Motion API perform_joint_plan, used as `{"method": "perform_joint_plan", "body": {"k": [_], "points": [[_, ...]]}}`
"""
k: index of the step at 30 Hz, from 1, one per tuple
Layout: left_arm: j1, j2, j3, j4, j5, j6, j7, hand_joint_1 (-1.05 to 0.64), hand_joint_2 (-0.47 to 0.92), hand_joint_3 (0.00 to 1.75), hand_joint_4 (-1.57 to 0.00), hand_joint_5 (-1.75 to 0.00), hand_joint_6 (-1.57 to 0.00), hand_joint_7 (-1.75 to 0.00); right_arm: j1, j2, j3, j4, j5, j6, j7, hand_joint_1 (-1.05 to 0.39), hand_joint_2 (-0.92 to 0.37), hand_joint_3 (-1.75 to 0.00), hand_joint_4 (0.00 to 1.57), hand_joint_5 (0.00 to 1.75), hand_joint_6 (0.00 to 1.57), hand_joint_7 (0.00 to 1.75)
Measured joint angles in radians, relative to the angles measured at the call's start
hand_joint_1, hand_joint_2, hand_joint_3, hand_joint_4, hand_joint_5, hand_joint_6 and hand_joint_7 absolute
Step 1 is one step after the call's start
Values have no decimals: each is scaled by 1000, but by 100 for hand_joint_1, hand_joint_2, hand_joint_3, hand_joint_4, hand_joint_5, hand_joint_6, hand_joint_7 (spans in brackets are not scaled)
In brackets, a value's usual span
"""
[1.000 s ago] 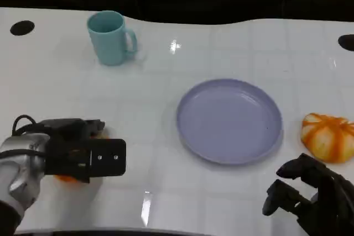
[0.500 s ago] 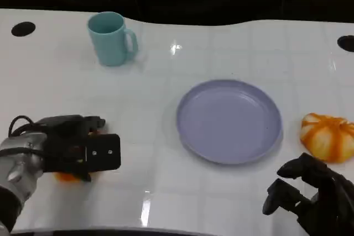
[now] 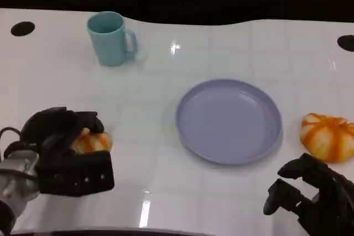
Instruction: Grasp the bread from the table and place it into the plate.
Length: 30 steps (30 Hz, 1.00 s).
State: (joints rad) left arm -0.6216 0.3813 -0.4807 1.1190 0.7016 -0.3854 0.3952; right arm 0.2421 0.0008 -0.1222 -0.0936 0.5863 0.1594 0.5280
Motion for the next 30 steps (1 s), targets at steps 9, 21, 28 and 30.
{"method": "perform_joint_plan", "body": {"k": [9,21,28,30], "points": [[11,-24,-7,63,35,-63,322,-14,86,58,-78,-175,-62,-175,0,0,0,1,0,0,2,-52,-92,-22,75,149,84,93],[5,-35,16,73,-4,-122,308,-15,62,100,-84,-175,-65,-175,0,0,-1,7,-12,-10,2,-52,-92,-21,74,149,83,93],[-23,-35,36,36,-42,-205,221,-20,63,94,-80,-175,-61,-175,0,0,-3,9,-11,-9,2,-52,-92,-21,74,151,84,93],[-34,-35,43,26,-48,-216,203,-20,62,95,-82,-175,-63,-175,0,0,-3,9,-10,-9,2,-52,-92,-21,74,150,84,92]]}}
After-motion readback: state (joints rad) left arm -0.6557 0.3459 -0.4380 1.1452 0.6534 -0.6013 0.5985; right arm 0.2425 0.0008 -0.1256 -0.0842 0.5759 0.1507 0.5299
